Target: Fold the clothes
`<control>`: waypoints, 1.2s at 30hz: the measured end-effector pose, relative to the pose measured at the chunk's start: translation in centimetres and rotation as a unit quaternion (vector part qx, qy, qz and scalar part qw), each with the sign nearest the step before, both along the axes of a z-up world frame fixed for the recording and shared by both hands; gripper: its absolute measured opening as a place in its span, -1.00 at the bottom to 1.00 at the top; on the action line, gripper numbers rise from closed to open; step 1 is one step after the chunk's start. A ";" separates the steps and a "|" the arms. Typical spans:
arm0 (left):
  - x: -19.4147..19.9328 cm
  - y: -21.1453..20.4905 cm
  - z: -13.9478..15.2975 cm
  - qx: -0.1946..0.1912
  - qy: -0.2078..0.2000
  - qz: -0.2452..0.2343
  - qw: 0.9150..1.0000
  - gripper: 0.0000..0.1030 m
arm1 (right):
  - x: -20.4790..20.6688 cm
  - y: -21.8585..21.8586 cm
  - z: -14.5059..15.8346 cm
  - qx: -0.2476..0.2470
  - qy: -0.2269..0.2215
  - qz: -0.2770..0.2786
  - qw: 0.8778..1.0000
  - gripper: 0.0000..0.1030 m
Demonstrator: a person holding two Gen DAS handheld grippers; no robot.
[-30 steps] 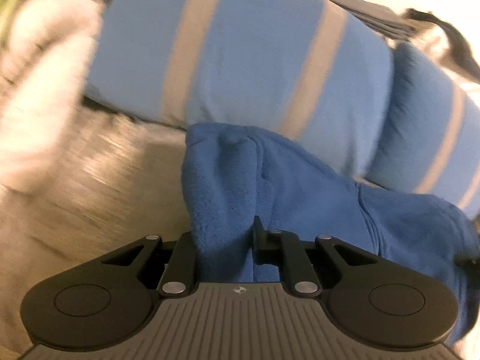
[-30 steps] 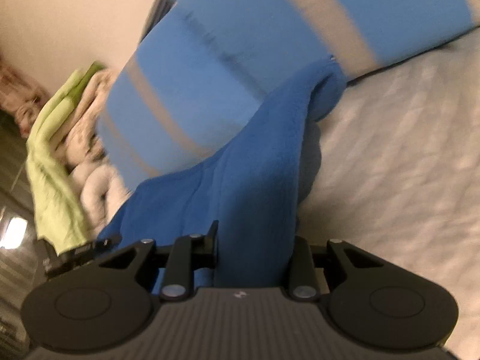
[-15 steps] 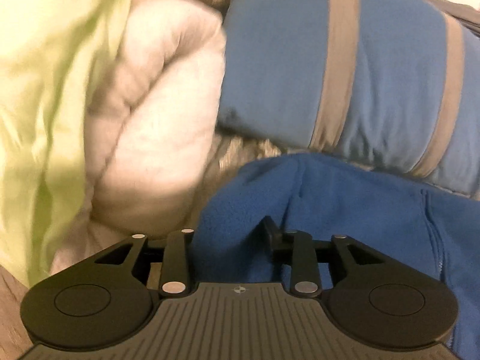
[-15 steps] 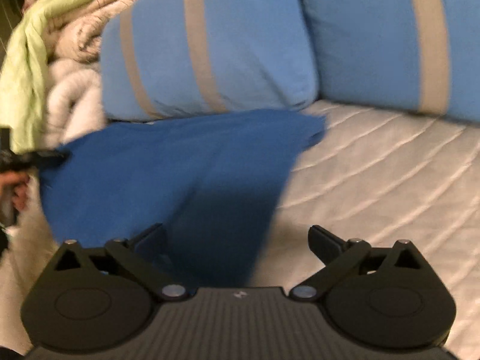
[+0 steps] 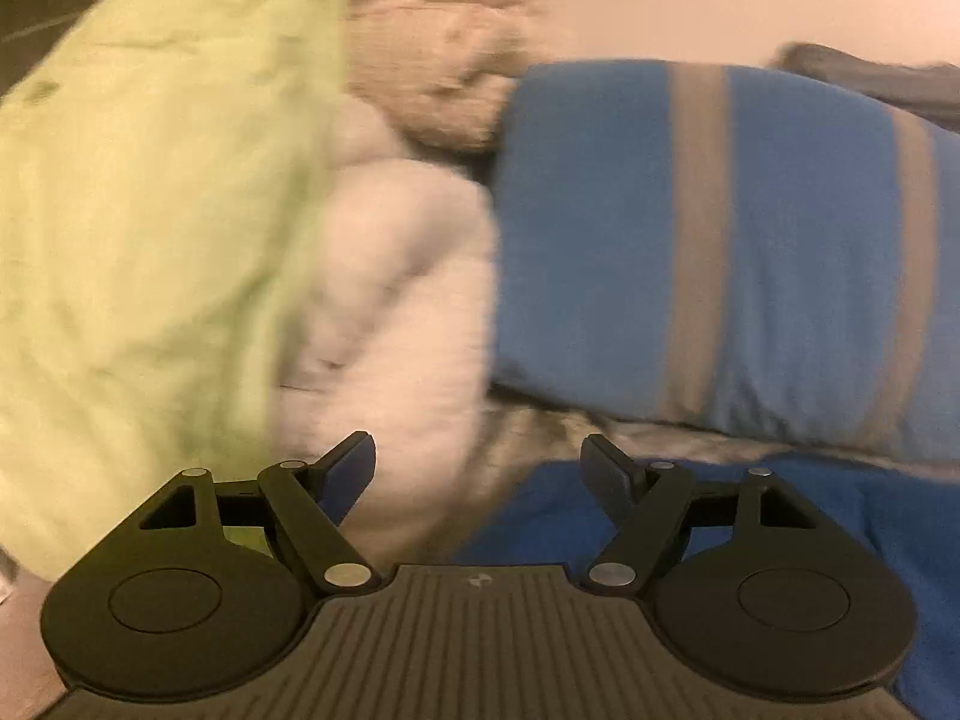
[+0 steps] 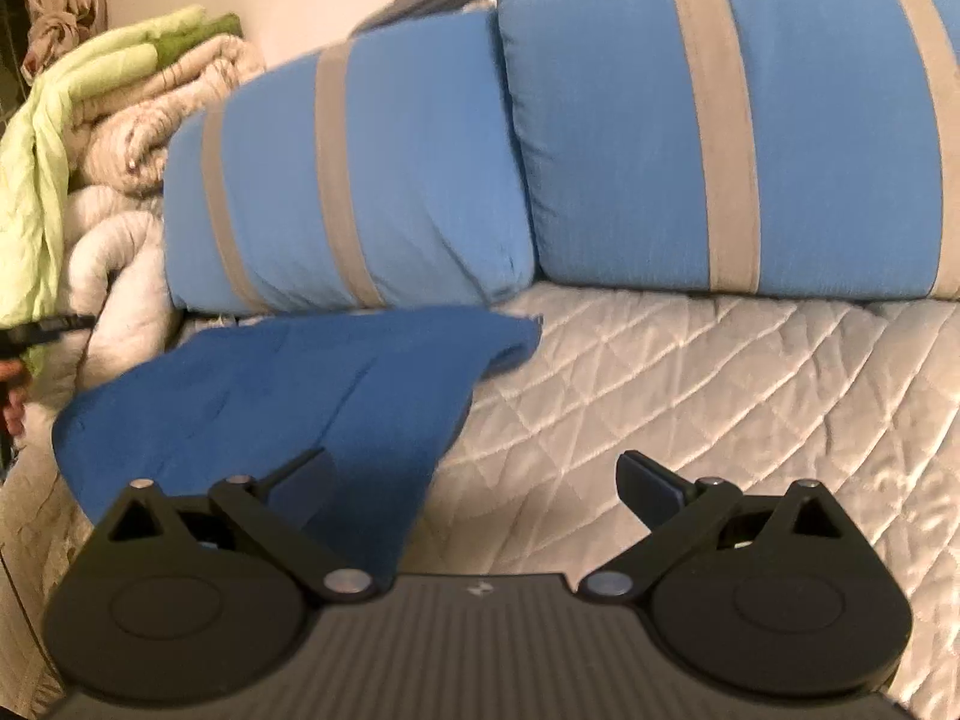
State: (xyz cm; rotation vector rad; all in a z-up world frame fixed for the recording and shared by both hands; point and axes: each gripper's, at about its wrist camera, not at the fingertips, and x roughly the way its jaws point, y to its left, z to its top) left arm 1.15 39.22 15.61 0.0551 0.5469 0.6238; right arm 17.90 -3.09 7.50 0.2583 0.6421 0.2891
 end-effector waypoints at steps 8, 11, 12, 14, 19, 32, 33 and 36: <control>2.1 0.2 -11.9 -0.032 0.055 0.025 0.998 0.64 | -2.0 -1.2 -0.2 0.018 0.015 -0.010 1.000 1.00; 0.6 2.6 -13.7 -0.118 -0.021 0.041 0.992 0.65 | -2.4 -1.6 -0.9 0.011 0.025 -0.011 1.000 1.00; 0.5 2.8 -13.6 -0.124 -0.024 0.041 0.991 0.66 | -2.4 -1.7 -1.2 0.005 0.030 -0.011 0.999 1.00; 0.4 2.5 -13.3 -0.121 -0.024 0.045 0.991 0.66 | -2.4 -2.0 -1.7 -0.009 0.031 -0.016 0.999 1.00; -0.4 -1.0 -11.2 -0.065 -0.004 0.042 0.997 0.66 | -2.9 -2.9 -2.1 -0.057 0.025 -0.053 0.997 1.00; -2.4 -23.2 -4.5 -0.056 -0.001 -0.191 0.980 0.67 | -5.5 -5.6 -2.7 -0.066 0.053 -0.079 0.993 1.00; -1.7 -24.8 -4.5 -0.056 0.003 -0.208 0.976 0.67 | -5.8 -5.8 -2.7 -0.064 0.056 -0.081 0.993 1.00; 0.7 -27.9 -5.3 -0.042 0.006 -0.215 0.976 0.67 | -6.7 -6.6 -2.6 -0.053 0.063 -0.083 0.993 1.00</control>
